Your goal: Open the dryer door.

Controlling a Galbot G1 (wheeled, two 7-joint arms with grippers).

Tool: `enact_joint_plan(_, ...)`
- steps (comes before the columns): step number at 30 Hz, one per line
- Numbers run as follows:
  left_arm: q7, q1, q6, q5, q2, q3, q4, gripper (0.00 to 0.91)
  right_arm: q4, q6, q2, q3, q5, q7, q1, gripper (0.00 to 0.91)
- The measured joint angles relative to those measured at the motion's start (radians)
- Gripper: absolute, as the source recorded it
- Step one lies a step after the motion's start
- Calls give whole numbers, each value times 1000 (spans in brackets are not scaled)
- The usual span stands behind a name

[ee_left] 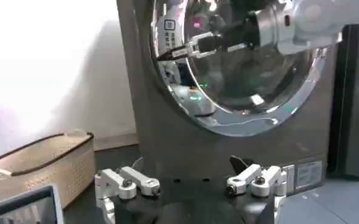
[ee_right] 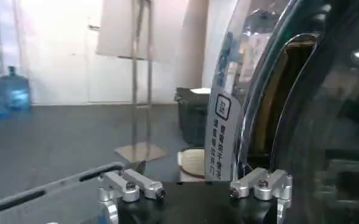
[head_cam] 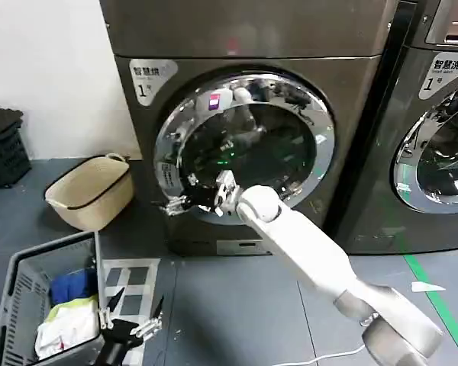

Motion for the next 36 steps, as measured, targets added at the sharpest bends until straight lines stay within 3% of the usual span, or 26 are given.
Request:
enact_joint_plan(21,15,-15,1,-61,25,-37,5,907,293,-41,-165,26,89,-78,-106,907)
enact_joint_plan(36,37,-106,18,-199,113,-91,58,907,437,-21,-280,85,140,-183,-184,907)
